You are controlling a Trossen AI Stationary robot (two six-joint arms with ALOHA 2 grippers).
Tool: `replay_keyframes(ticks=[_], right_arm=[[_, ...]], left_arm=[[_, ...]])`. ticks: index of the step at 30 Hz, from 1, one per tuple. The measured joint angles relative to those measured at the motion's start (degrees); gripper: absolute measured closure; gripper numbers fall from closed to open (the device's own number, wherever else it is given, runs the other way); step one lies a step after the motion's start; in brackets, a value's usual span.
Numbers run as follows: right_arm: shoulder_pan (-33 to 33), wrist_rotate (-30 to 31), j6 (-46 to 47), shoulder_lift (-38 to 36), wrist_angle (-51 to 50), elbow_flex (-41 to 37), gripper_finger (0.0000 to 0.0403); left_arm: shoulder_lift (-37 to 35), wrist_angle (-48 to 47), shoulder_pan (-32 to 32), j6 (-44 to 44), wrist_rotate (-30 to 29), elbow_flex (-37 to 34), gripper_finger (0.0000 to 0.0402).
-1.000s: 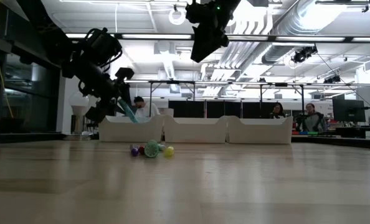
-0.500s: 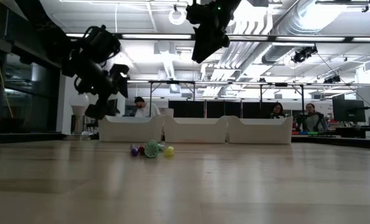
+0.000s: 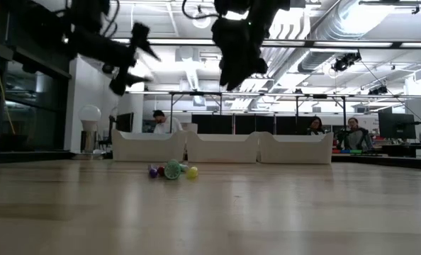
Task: Pick & Place Markers
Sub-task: Put the green marker pen into the right white bin
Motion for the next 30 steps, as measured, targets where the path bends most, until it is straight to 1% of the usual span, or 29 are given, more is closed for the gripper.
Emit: replay_keyframes(ticks=[2, 5, 7, 9, 14, 20, 24, 28, 30], right_arm=[[0.60, -0.49, 2.10, 0.00, 1.05, -2.45, 0.0245], [1.48, -0.51, 5.04, 0.00, 3.78, -5.30, 0.0246], [2.04, -0.45, 7.03, 0.00, 5.72, -6.85, 0.0247], [2.66, -0.22, 9.37, 0.00, 7.53, -7.84, 0.0246], [4.78, 3.14, 15.00, 0.00, 11.65, -9.07, 0.0245], [7.05, 6.39, 17.19, 0.38, 15.21, -9.03, 0.0247], [8.24, 6.12, 19.81, 1.87, 17.55, -9.03, 0.0247], [9.07, 4.75, 22.91, 4.74, 20.00, -9.03, 0.0247], [9.17, 2.93, 24.82, 6.21, 21.16, -9.03, 0.0247]], left_arm=[[-3.29, 0.09, 0.00, 5.83, 6.42, 0.00, 0.0126], [-8.40, -0.21, -0.01, 11.21, 14.97, 0.00, 0.0126], [-11.63, -0.82, -0.02, 13.04, 19.22, 0.00, 0.0126], [-14.69, -2.37, -0.02, 14.59, 22.07, 0.00, 0.0126], [-21.27, -8.41, -0.02, 17.73, 27.70, 0.00, 0.0126], [-26.02, -13.07, -0.04, 18.81, 35.76, 0.00, 0.0126], [-27.29, -13.26, -0.67, 18.84, 39.87, 0.00, 0.0126], [-27.79, -13.23, -2.79, 19.95, 40.99, 0.00, 0.0126], [-28.11, -13.19, -4.12, 20.35, 41.32, 0.00, 0.0126]])
